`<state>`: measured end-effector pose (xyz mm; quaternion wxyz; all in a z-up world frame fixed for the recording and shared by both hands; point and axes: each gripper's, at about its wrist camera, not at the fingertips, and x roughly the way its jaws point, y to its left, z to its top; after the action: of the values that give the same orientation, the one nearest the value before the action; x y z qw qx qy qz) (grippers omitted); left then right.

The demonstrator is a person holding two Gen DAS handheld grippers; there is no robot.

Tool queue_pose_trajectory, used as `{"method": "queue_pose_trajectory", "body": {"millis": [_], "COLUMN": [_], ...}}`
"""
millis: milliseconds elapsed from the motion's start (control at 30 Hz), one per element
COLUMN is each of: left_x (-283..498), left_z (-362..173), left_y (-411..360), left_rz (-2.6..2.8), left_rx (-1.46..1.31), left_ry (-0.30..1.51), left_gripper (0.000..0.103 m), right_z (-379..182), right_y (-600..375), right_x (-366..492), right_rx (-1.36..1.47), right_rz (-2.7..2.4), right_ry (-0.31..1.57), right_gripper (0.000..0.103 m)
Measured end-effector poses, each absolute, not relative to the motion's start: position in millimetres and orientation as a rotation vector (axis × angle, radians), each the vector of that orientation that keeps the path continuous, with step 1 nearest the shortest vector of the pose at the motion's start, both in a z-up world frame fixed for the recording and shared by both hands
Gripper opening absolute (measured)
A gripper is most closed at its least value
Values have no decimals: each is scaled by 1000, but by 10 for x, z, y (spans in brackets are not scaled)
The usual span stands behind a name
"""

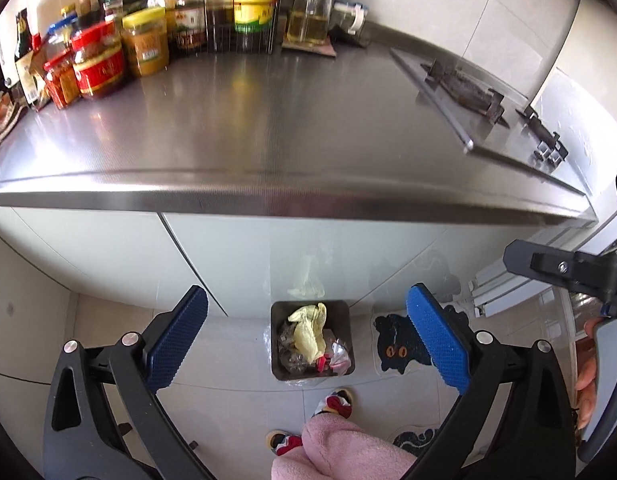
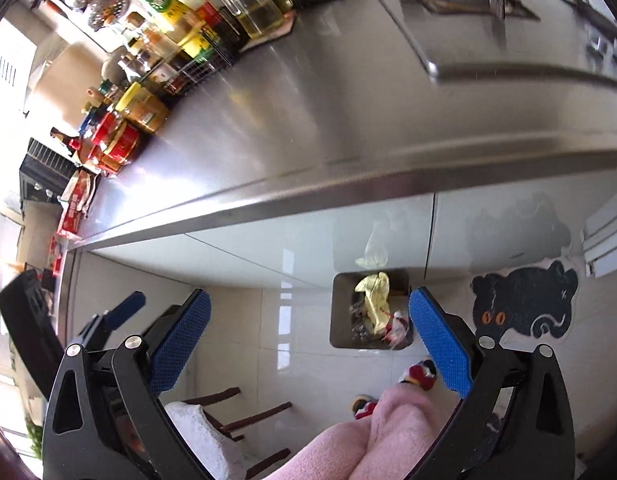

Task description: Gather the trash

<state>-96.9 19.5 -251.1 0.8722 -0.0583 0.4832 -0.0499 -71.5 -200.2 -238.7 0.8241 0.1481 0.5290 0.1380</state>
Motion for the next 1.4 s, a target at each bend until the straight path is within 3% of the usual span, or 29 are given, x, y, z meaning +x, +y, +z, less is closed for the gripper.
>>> {"method": "queue_pose_trajectory", "body": {"millis": [333, 667, 967, 1400], "left_x": [-935, -1112, -1198, -1151], "left_z": [-1170, -227, 139, 280], "left_y": [97, -3, -60, -76], "left_rz": [-79, 9, 48, 45], "left_rx": [-124, -71, -50, -32], "left_ry": [798, 554, 453, 438], "left_gripper": [95, 95, 95, 95], "right_z": [-1260, -306, 254, 309], "right_y": [-2117, -2270, -2306, -2282], "right_x": [-753, -1049, -1343, -1267], "right_rx": [85, -15, -36, -18], "right_rz": [186, 74, 32, 36], "right_ry": [850, 555, 401, 414], "right_gripper": [100, 100, 100, 100]}}
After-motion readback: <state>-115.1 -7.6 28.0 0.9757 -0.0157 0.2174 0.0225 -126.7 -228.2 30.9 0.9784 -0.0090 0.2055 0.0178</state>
